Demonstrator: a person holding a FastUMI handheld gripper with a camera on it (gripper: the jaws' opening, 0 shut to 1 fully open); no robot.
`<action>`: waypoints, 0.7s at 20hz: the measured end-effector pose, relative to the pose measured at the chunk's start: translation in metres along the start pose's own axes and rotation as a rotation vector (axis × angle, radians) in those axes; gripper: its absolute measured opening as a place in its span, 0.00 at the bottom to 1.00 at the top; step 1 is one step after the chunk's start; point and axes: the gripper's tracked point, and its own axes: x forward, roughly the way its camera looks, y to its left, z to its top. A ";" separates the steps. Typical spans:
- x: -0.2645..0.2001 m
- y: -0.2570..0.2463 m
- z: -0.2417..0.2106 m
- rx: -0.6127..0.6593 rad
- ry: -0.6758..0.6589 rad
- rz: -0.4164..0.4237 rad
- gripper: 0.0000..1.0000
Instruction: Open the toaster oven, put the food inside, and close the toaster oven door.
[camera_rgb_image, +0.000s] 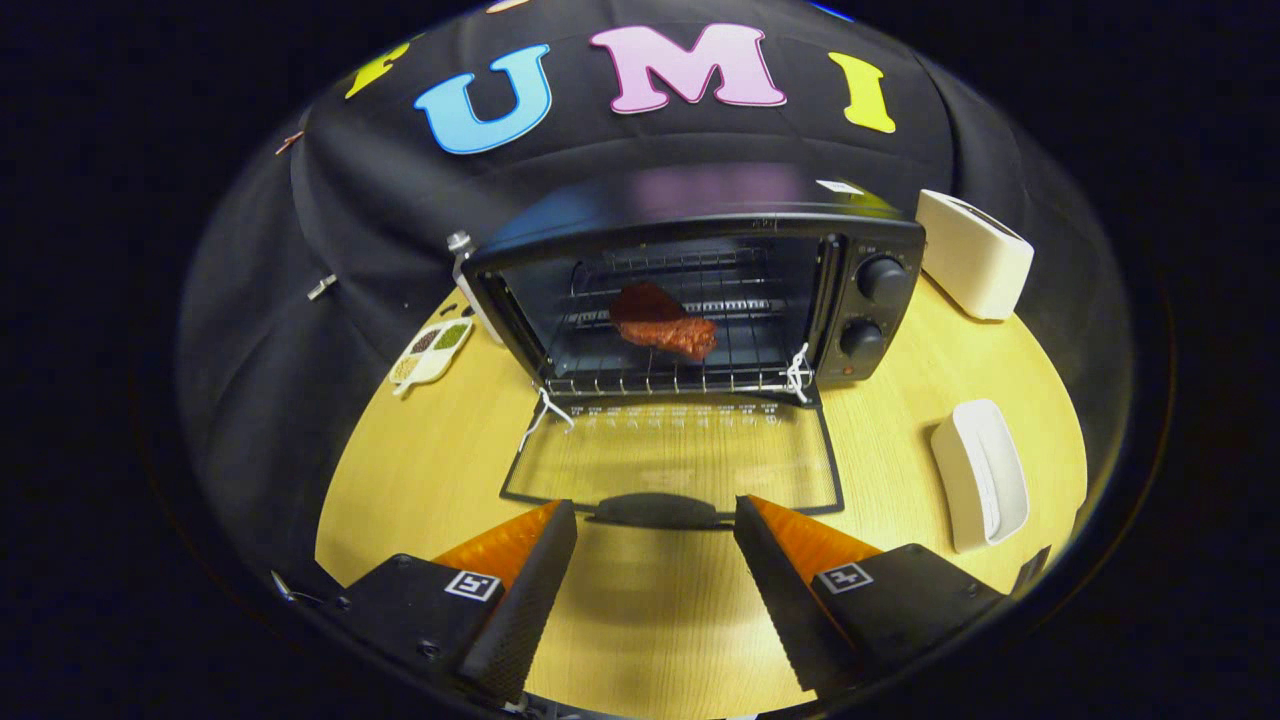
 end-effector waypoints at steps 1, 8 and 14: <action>0.001 0.001 -0.010 -0.009 0.028 0.005 0.98; 0.019 0.001 -0.044 -0.042 0.102 -0.016 0.99; 0.045 0.004 -0.046 -0.017 0.125 -0.059 0.99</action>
